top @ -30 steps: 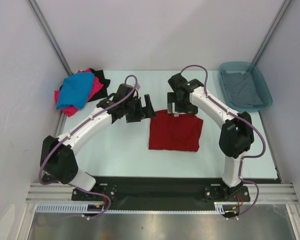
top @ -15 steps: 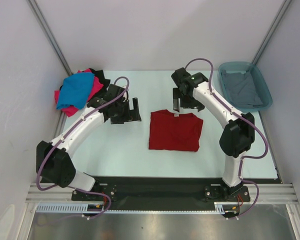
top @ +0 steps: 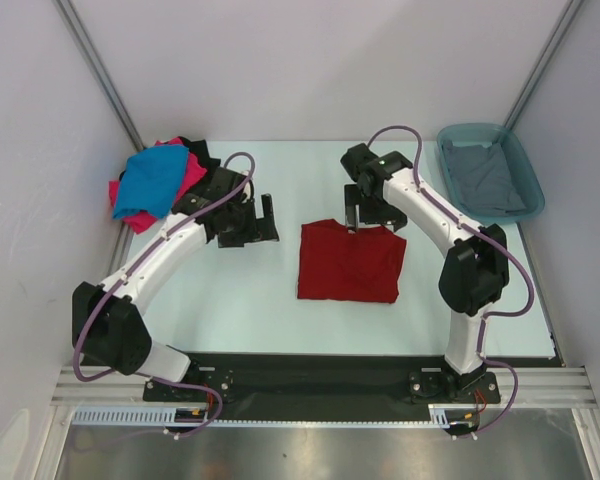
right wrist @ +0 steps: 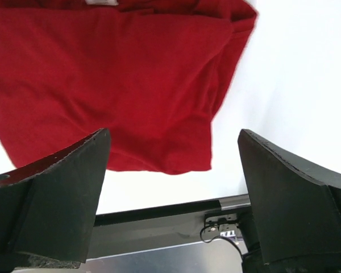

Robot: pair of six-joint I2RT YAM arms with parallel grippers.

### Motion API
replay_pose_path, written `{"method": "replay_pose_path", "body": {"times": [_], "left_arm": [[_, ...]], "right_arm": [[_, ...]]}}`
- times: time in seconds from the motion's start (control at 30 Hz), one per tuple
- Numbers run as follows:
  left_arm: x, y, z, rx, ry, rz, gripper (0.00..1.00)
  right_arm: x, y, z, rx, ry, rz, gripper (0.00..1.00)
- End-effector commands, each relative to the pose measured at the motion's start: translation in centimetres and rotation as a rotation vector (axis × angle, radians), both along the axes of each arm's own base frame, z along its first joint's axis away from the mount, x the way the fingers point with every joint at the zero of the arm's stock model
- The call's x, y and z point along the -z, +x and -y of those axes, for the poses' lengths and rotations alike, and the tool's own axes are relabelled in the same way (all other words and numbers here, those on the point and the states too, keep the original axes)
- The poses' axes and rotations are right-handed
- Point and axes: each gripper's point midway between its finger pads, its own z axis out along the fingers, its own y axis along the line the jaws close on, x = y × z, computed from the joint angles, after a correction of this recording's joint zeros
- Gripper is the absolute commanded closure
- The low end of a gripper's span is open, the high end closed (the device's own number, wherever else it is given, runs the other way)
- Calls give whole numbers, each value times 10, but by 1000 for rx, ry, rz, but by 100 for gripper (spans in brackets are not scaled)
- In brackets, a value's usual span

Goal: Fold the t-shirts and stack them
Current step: Fold the tshirt

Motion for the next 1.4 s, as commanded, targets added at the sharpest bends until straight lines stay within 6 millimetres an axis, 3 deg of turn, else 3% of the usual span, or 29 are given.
{"method": "replay_pose_path", "body": {"times": [0.0,0.07,0.23,0.47,0.6,0.8,1.0,1.13,1.37], "left_arm": [[-24,13,7,-41,-69,50,0],[-27,14,11,-35,-96,55,0],[-21,17,16,-11,-105,51,0],[-23,21,17,16,-82,46,0],[-15,16,19,29,-97,22,0],[-14,7,17,14,-114,27,0],[-14,3,14,-5,-120,26,0],[-15,3,14,-10,-120,27,0],[-14,5,16,-22,-131,15,0]], "right_arm": [[-4,-4,-17,-9,77,14,4],[-7,-5,-32,-34,156,25,8],[-7,-10,-44,-37,236,3,13],[29,-27,-17,-2,96,-53,17],[44,-12,-3,34,85,-39,21],[46,19,10,62,95,-3,21],[62,40,19,68,86,-20,21],[63,60,30,82,100,7,24],[58,75,44,103,102,15,25]]}}
